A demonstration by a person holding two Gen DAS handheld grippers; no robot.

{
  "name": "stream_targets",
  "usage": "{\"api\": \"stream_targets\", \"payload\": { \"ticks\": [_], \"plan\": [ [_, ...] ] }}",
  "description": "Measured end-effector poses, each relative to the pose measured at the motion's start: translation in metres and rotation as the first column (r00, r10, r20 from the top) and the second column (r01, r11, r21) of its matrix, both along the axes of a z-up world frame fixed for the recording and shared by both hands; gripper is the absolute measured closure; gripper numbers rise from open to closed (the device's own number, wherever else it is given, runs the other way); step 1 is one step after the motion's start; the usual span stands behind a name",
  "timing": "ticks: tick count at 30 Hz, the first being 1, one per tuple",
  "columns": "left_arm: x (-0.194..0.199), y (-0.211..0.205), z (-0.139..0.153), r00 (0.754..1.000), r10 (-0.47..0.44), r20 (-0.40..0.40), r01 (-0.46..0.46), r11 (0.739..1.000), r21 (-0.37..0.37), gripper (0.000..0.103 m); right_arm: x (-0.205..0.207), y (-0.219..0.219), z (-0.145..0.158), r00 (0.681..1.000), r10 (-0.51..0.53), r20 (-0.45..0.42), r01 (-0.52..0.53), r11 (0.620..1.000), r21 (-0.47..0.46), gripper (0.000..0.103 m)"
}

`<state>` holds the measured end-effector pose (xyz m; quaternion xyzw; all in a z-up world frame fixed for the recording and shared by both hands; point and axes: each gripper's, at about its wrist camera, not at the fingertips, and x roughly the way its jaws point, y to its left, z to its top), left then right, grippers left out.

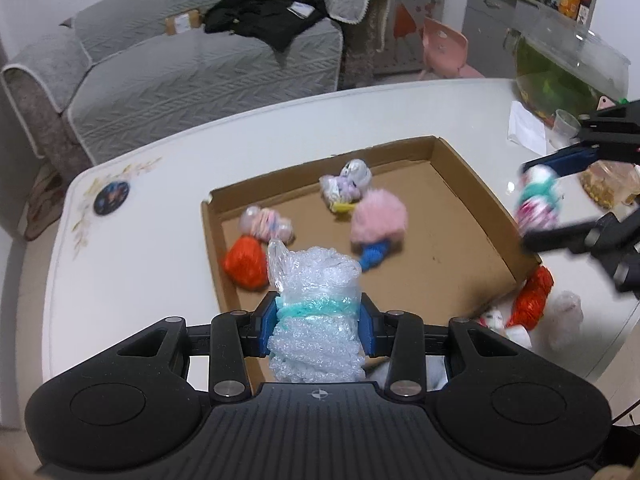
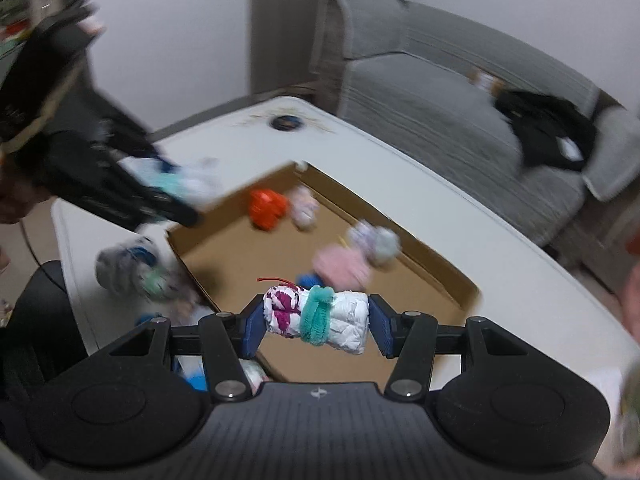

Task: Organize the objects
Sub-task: 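Carry the bubble-wrap and white sock bundles over the box, then lower both bundles into the box and open both tools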

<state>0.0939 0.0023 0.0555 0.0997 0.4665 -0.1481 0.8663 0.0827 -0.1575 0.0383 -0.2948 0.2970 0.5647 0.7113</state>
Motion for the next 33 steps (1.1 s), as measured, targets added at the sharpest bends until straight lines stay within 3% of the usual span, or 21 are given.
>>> {"api": "stream_targets", "payload": {
  "ticks": [8,14,19,33],
  "plan": [
    [0.055,0.001,-0.040,0.983,-0.006,-0.181,-0.001,0.999,-0.039,0.056,0.015,0.077,-0.029,0.991,0.132,-0.032,-0.134,0.987,-0.090,0.054],
    [0.078,0.005,-0.070,0.980,0.021,-0.199,-0.022,1.000,-0.001,0.056,0.027,0.112,-0.063,0.980,0.192,-0.051,-0.198,0.968,-0.157,0.053],
    [0.089,0.012,-0.089,0.974,0.036,-0.223,-0.035,0.999,0.010,0.056,0.025,0.126,-0.083,0.965,0.260,-0.016,-0.258,0.944,-0.207,0.053],
    [0.104,0.018,-0.109,0.963,0.049,-0.264,-0.048,0.999,0.011,0.055,0.036,0.149,-0.109,0.954,0.296,-0.043,-0.294,0.903,-0.314,0.053]
  ]
}}
